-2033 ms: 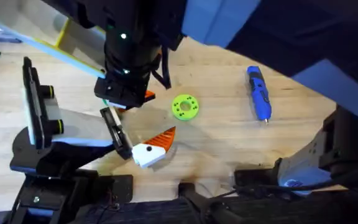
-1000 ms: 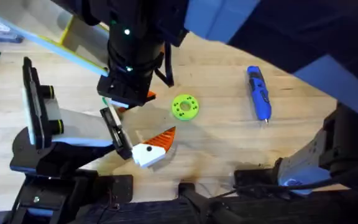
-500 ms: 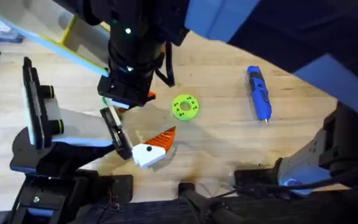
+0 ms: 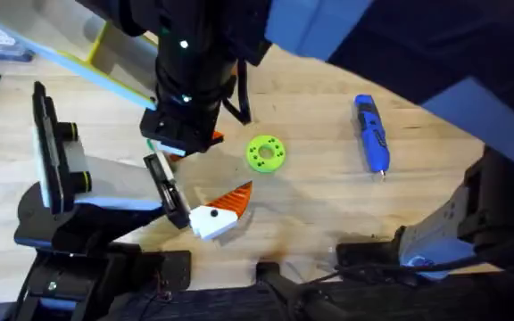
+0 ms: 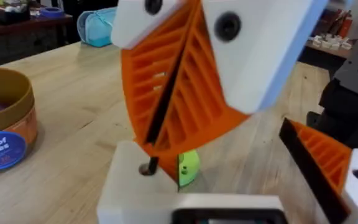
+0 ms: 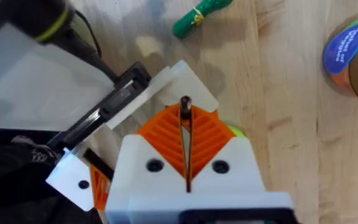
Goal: Pick up the gripper from the table and insert it into the empty holder that is missing its gripper. Then pick up a screw, insert it into the mounting hole, and use the screwdriver to tighten it. Finally, clean up the table by picking up the vegetable and placing it into the bucket.
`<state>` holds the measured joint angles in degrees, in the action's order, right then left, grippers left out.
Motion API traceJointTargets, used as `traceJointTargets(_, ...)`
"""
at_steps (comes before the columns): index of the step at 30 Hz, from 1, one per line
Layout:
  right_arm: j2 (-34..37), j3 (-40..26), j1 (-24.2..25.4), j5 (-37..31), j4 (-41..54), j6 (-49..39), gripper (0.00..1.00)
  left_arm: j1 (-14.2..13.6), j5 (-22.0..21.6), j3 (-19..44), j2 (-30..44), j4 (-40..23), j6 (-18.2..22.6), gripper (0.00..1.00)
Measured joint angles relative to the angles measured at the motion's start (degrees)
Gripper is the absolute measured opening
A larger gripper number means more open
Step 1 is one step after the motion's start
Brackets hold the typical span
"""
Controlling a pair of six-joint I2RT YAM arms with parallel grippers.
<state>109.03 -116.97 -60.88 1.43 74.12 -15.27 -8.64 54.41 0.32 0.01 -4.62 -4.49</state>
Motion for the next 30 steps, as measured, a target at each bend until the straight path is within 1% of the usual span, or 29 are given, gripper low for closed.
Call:
traceJointTargets(4,0.17,-0.09,0.0,0.0,0.03,0.0,0.009,0.0,0.0,0.0,0.0,0.0,0.0,0.988)
traceJointTargets(11,2.47,-0.31,0.01,0.16,0.02,0.0,0.009,0.0,-0.02,0.0,0.09,-0.1,-0.49,0.988)
traceJointTargets(30,2.47,-0.42,0.07,0.24,0.22,0.0,0.009,0.0,0.0,0.0,0.24,-0.06,-0.46,0.988)
